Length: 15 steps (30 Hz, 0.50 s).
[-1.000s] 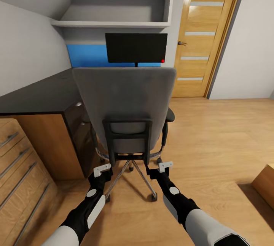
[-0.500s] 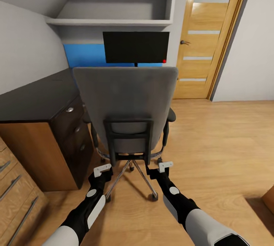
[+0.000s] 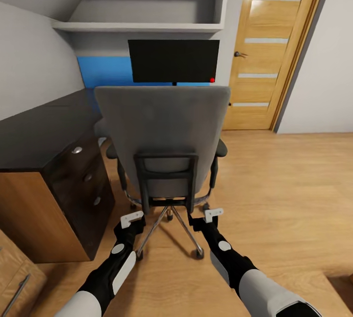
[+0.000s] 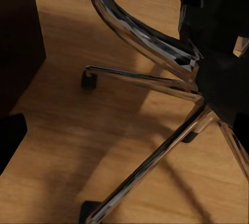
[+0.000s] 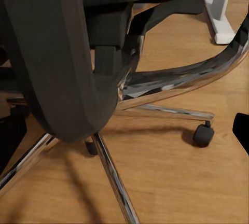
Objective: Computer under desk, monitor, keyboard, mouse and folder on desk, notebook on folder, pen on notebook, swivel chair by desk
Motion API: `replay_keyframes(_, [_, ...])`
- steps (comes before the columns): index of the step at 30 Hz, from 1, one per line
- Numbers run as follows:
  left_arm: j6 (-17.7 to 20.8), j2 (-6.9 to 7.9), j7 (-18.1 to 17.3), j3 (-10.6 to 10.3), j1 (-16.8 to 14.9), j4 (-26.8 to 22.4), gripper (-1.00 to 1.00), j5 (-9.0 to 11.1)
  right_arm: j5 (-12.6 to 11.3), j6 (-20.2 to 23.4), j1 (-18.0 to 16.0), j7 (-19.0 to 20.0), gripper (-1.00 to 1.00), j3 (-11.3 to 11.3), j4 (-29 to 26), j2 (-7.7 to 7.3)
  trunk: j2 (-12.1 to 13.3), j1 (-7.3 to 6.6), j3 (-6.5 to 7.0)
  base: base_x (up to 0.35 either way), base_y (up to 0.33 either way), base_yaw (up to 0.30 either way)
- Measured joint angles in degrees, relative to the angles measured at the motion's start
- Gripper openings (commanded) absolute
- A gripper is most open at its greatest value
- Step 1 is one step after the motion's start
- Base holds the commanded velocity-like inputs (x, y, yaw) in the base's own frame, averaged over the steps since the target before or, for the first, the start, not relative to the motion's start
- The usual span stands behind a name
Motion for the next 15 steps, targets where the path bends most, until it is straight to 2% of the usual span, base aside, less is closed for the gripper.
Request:
replay_keyframes(7, [0.0, 0.01, 0.0, 0.0, 0.0, 0.0, 1.0, -0.1, -0.1, 0.0, 0.0, 0.0, 1.0, -0.2, 0.0, 0.03, 0.0, 0.0, 0.01, 0.239, -0.082, 0.195])
replay_keyframes(15, [0.0, 0.0, 0.0, 0.0, 0.0, -0.1, 1.0, -0.3, -0.1, 0.0, 0.0, 0.0, 1.0, -0.2, 0.0, -0.01, 0.0, 0.0, 0.01, 0.21, -0.082, 0.026])
